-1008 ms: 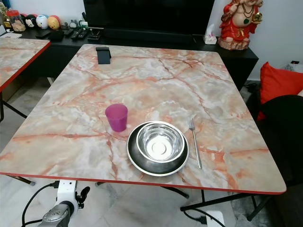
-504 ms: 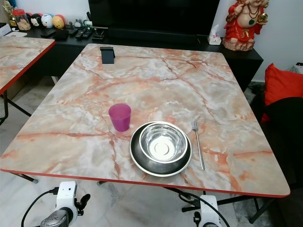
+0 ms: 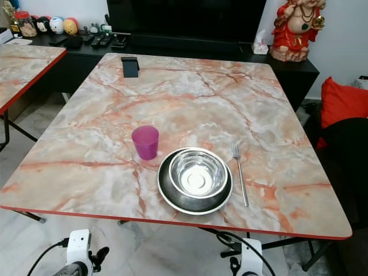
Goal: Setting the table
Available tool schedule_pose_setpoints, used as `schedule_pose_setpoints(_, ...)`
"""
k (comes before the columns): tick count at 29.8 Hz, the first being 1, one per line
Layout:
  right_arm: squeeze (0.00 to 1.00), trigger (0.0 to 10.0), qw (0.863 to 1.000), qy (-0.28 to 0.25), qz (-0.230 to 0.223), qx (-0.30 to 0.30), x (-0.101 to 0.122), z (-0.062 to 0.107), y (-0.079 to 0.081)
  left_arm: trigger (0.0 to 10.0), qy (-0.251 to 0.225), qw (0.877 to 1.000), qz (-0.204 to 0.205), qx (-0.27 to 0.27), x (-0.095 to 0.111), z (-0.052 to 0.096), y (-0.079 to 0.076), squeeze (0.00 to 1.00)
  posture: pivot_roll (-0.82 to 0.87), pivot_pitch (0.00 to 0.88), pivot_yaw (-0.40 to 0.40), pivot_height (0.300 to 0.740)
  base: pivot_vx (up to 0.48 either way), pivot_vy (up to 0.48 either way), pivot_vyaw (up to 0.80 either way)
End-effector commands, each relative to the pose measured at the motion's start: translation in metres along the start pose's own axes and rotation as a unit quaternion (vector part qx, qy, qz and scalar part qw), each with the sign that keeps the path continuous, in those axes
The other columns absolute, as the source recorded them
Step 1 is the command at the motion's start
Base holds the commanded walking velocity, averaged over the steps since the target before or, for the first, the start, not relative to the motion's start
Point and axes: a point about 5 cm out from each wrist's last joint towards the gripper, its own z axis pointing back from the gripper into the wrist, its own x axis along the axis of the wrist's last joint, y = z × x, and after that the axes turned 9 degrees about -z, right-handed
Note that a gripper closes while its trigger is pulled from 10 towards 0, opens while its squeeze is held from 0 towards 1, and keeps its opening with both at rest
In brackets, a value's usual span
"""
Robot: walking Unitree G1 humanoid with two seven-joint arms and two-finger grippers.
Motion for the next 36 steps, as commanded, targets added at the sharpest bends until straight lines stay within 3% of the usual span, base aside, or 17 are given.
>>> schedule_pose_setpoints(1, 0.0, 10.0, 1.0, 0.004, 0.0, 0.006, -0.001, 0.0, 0.001, 10.0, 0.025, 1.0, -0.01, -0.012, -0.01, 0.002, -0.003, 0.0, -0.08, 0.0, -0.062, 0.74, 0.0, 0.0, 0.0)
schedule_pose_setpoints(6, 0.0, 10.0, 1.0, 0.001, -0.03, 0.005, -0.002, 0.0, 0.001, 10.0, 0.031, 0.999, -0.021, -0.014, -0.014, 0.003, -0.003, 0.0, -0.09, 0.0, -0.061, 0.74, 0.0, 0.0, 0.0)
schedule_pose_setpoints(19, 0.0, 10.0, 0.999, 0.01, -0.041, 0.011, -0.006, 0.0, 0.011, 10.0, 0.031, 0.998, -0.047, -0.02, -0.011, 0.002, 0.0, 0.0, -0.09, 0.0, -0.029, 0.74, 0.0, 0.0, 0.0)
schedule_pose_setpoints(36, 0.0, 10.0, 0.999, 0.015, -0.032, 0.012, -0.009, 0.001, 0.007, 10.0, 0.031, 0.999, -0.031, -0.009, -0.009, 0.001, 0.0, 0.0, -0.08, 0.0, -0.041, 0.74, 0.0, 0.0, 0.0)
